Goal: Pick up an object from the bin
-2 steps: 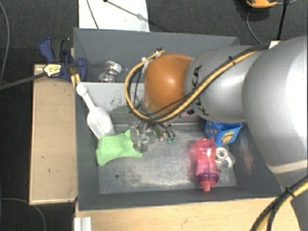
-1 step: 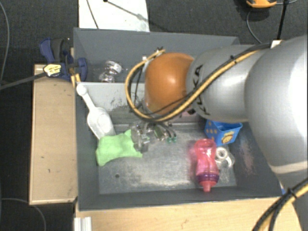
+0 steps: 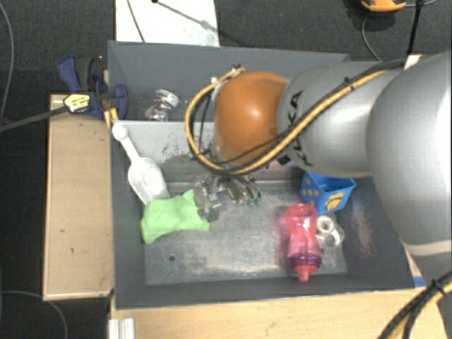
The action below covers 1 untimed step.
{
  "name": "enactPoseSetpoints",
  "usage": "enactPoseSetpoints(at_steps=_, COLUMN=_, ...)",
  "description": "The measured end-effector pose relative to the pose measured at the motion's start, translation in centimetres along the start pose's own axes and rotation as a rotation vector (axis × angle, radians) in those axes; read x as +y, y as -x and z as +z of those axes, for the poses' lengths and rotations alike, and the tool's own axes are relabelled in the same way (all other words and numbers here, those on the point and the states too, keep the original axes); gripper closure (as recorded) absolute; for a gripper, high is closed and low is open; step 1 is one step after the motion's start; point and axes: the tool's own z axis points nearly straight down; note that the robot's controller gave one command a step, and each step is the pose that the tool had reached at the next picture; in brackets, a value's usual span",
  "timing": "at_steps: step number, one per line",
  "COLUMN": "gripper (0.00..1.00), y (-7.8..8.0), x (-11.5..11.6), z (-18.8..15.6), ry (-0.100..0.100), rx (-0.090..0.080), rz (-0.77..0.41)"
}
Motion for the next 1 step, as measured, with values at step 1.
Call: enactPoseSetpoints(at_steps=1, gripper=1.00, y=0.10, x=-0.01, z=-1.33, ry=0.000, rx=-0.004, rz=0.001)
